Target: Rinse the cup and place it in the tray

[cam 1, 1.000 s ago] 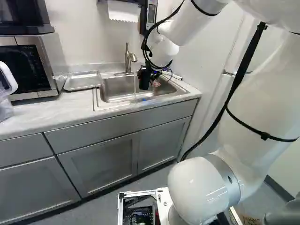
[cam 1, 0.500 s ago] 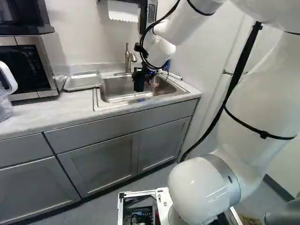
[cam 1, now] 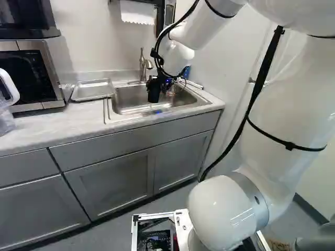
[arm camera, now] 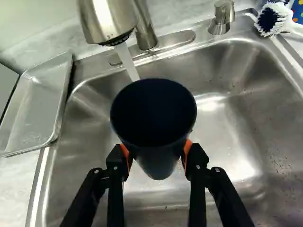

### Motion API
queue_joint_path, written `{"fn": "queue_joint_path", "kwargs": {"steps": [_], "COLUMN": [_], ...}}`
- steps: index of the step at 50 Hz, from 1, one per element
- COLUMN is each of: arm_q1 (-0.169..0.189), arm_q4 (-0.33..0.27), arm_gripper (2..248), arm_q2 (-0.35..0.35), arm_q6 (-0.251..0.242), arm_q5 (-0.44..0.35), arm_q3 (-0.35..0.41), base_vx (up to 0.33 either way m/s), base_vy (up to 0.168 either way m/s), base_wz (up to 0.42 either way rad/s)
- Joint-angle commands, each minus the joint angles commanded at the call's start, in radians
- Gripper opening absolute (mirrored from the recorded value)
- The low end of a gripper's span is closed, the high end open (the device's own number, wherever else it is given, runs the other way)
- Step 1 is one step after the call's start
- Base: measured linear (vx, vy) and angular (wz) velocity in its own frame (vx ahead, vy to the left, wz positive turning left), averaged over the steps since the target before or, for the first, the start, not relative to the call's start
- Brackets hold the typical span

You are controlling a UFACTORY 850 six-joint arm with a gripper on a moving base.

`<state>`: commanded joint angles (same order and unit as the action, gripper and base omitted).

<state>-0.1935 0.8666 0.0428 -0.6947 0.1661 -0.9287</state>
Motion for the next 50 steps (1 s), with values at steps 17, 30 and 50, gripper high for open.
{"fn": "queue_joint_path", "kwargs": {"steps": [17, 30, 50], "arm_q1": [-0.005, -0.014, -0.028], "arm_q4": [-0.083, -0.15, -0.253], "arm_gripper": [121, 121, 121], "arm_q2": [0.029, 0.056, 0.094], "arm_q6": [0.023, 0.023, 0.141], "arm_q5": [0.0, 0.0, 0.0], "arm_q3": [-0.03, -0.059, -0.1], "base_vx": [0.0, 0.0, 0.0], "base_vy": [0.0, 0.0, 0.0], "base_wz": [0.0, 0.0, 0.0]}}
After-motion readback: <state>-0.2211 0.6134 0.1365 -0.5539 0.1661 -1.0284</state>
